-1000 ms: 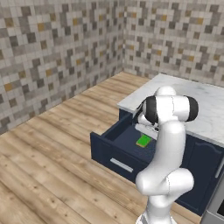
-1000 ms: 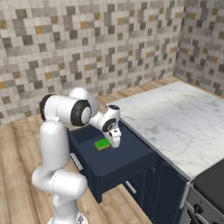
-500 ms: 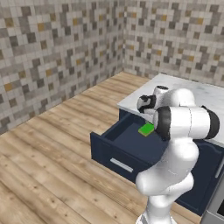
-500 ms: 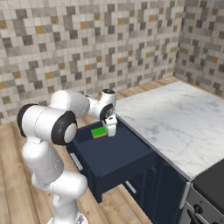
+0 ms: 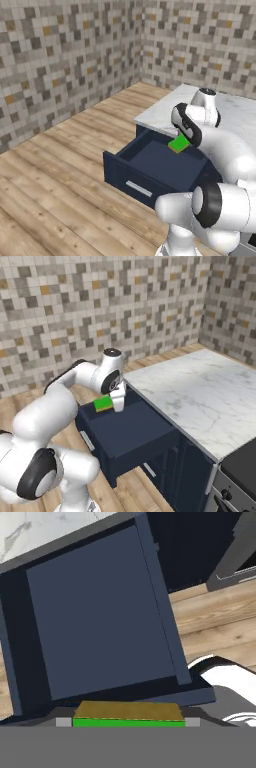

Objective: Restock the sink supplies by placing the sponge and soap dispenser on the counter and next to the sink. Make sure the soap dispenser is upright.

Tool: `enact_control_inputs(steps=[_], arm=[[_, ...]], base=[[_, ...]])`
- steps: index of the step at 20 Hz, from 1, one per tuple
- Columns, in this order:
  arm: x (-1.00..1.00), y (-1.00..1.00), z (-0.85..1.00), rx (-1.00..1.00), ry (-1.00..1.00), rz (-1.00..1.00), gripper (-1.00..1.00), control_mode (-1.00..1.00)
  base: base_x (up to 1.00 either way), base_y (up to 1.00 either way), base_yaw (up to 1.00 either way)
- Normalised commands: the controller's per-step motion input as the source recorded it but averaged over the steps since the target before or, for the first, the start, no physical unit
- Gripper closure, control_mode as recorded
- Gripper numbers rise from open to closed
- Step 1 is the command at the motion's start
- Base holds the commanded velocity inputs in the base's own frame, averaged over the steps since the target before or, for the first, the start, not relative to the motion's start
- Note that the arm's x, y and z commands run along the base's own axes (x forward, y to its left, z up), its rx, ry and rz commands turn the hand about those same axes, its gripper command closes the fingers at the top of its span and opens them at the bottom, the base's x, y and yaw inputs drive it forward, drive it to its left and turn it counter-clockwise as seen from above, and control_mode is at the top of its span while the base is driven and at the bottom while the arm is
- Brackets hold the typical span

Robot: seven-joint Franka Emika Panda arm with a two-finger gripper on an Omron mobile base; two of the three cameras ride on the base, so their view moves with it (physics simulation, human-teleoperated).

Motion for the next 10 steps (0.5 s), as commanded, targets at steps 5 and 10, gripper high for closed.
enact_control_inputs(steps=[5,10], arm=[[-0.91,0.28,0.94,-0.01,-0.10,0.00,1.00,-1.00],[-0.48,0.55,0.32,-0.04,0.00,0.00,1.00,-1.00]], base=[[0.00,0.00,0.00],[0.00,0.00,0.00]])
